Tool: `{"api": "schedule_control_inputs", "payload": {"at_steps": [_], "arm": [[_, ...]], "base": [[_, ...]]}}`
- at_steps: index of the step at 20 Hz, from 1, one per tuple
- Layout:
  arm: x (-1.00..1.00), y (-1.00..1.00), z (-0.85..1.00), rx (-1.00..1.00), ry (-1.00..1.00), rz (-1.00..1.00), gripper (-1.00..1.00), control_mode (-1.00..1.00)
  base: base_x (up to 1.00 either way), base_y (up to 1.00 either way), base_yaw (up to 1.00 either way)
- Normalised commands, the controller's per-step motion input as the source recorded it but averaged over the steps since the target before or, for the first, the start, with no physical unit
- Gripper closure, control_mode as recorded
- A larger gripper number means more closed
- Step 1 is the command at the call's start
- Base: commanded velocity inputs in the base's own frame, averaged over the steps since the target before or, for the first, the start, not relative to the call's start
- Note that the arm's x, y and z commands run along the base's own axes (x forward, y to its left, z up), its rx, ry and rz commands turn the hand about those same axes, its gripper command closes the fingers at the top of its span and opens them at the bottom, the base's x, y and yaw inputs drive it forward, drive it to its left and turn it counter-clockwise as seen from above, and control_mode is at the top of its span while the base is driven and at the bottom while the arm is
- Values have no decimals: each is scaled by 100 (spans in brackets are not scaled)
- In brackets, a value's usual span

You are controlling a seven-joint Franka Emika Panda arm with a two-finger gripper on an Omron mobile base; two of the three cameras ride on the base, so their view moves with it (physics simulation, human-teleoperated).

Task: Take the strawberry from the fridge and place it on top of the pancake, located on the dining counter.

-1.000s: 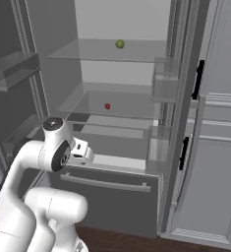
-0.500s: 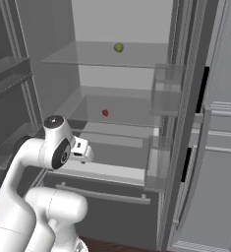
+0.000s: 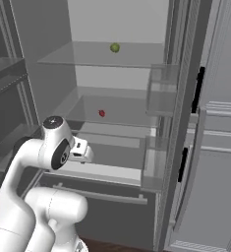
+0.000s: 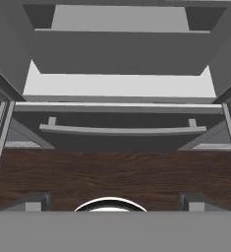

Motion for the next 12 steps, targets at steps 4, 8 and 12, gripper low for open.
{"api": "schedule_control_inputs", "payload": {"at_steps": [4, 8, 12], "arm": [[0, 0, 0, 0, 0, 0, -100, 100], [0, 0, 0, 0, 0, 0, -100, 100], [0, 0, 0, 0, 0, 0, -100, 100]], "base": [[6, -34, -9], [21, -9, -7], [45, 0, -2]]}}
